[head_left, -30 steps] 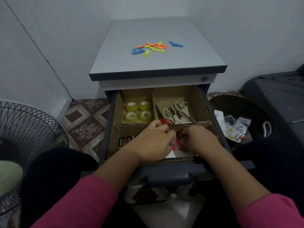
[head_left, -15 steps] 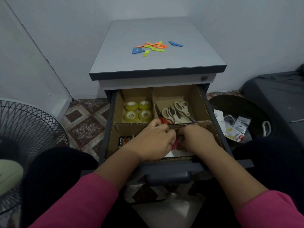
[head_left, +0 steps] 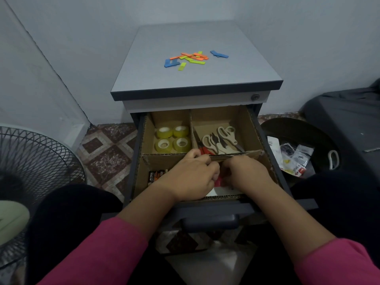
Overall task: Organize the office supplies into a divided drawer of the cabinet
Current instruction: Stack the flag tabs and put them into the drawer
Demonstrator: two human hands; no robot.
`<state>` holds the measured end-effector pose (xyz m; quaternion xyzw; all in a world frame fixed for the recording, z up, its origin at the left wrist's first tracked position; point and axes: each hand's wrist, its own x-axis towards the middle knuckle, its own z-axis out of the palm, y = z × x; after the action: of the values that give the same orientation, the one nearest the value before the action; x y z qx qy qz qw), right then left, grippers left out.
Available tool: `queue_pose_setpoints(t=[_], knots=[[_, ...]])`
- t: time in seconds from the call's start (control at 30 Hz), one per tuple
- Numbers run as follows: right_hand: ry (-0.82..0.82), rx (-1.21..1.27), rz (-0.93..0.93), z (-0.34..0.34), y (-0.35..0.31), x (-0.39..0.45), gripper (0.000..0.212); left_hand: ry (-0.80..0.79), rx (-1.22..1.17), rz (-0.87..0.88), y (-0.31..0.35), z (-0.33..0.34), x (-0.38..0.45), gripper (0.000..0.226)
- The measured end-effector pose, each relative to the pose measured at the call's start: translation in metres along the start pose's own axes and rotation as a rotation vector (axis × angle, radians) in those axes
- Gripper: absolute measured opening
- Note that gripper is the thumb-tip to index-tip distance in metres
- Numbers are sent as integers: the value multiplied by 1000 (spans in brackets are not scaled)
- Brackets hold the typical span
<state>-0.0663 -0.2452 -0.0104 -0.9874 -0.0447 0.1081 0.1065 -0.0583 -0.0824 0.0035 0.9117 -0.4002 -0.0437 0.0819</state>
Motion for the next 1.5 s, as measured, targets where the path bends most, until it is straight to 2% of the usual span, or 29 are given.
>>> queue_pose_setpoints(t=[0.2,0.33,0.43,0.9,1.17,1.23,1.33,1.43,1.5], knots=[[-51,97,94,-10,4,-3,8,-2,-25,-10,-3,3,0,19],[45,-23,230,-11,12,-10,7,-18,-28,-19,-5,5,0,22],[8,-70,304,-9,11,-15,12,-30,-29,-22,-6,6,0,21],[-68,-53,335,-11,6,-15,20,31,-39,-3,-3,2,-2,19],[-32,-61,335,-13,7,-18,11,9,-54,-24,-1,0,-3,21],[2,-58,337,-15,7,-18,18,5,-58,-28,-2,0,-3,20],[28,54,305,-21,8,-13,14,11,-60,-29,-2,0,-3,21],[-84,155,272,-22,6,-6,18,15,-58,-30,-2,1,-2,21],[-87,151,265,-18,7,-2,21,17,-60,-29,-3,2,-2,20]])
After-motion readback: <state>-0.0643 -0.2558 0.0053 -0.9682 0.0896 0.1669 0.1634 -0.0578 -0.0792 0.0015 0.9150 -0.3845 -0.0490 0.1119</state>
